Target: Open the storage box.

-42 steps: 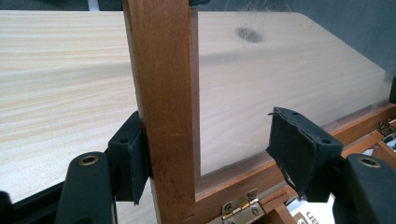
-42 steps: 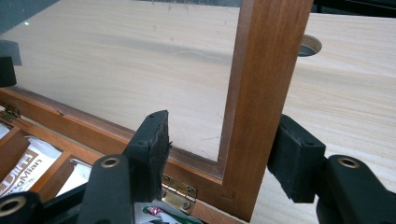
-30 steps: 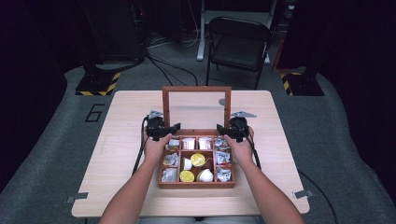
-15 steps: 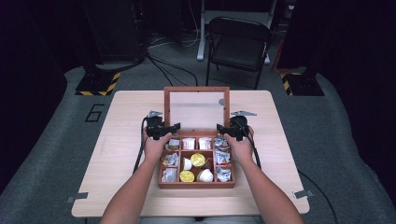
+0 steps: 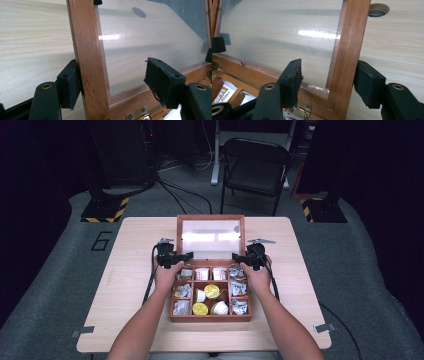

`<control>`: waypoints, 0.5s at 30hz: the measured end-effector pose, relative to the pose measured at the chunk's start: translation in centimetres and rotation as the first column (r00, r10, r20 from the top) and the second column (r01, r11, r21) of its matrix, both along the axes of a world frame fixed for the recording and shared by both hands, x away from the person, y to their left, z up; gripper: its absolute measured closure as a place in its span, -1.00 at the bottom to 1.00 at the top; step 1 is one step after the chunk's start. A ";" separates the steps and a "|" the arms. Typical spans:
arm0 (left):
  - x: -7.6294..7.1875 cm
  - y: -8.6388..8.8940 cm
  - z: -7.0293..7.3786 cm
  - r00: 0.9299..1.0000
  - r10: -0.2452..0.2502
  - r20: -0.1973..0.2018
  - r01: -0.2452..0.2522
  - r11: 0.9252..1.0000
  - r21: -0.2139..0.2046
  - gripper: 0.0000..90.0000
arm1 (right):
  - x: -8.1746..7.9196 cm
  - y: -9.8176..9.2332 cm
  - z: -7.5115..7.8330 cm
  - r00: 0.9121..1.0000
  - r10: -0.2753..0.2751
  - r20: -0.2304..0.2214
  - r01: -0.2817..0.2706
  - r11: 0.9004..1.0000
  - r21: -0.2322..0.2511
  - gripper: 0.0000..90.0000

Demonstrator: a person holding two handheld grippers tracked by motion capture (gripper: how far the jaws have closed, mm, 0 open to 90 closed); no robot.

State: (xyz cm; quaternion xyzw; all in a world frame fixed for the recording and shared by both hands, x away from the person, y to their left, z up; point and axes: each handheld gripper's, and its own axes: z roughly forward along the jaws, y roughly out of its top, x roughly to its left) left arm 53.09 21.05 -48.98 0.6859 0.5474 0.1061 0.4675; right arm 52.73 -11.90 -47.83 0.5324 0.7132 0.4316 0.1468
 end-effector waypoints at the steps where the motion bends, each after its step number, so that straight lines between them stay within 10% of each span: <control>1: 0.0 0.0 0.0 1.000 0.001 -0.003 -0.001 1.000 0.000 -0.31 | 0.0 0.0 0.0 1.000 -0.003 -0.009 0.003 1.000 0.006 -0.08; 15: 0.1 -0.2 -0.2 1.000 -0.009 -0.025 0.010 1.000 0.026 -0.39 | 0.3 -0.2 -0.3 1.000 -0.003 -0.027 0.004 1.000 0.027 -0.08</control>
